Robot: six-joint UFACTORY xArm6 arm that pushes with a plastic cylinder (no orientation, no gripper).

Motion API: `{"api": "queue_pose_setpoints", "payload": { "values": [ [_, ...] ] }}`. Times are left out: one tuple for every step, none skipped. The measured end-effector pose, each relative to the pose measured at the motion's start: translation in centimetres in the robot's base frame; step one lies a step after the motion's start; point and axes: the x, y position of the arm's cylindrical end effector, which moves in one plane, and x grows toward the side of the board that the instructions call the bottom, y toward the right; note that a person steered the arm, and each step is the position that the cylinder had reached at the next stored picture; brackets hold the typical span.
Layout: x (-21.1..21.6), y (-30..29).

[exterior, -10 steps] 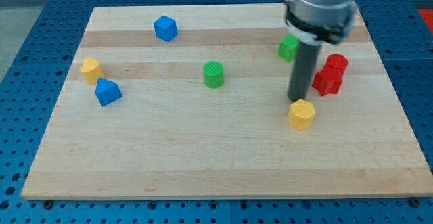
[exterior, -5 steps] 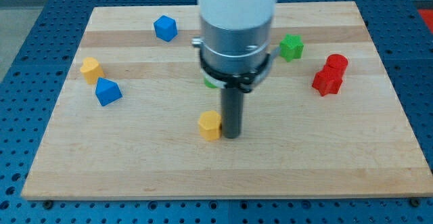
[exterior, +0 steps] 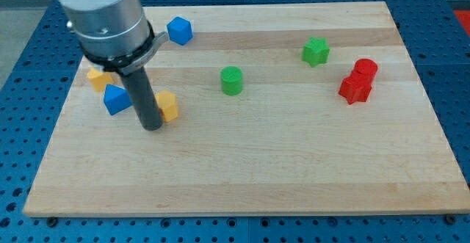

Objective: Place the yellow blocks parallel to each other

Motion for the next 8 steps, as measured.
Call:
{"api": "queue_pose_setpoints", "payload": {
  "values": [
    [0.5,1.8],
    [-0.7,2.5],
    [-3.4,0.8],
    [-4.2,1.8],
    [-6.3,2.4],
    [-8.1,0.7],
    [-8.5,6.1],
    [-11.8,5.0]
  ]
}}
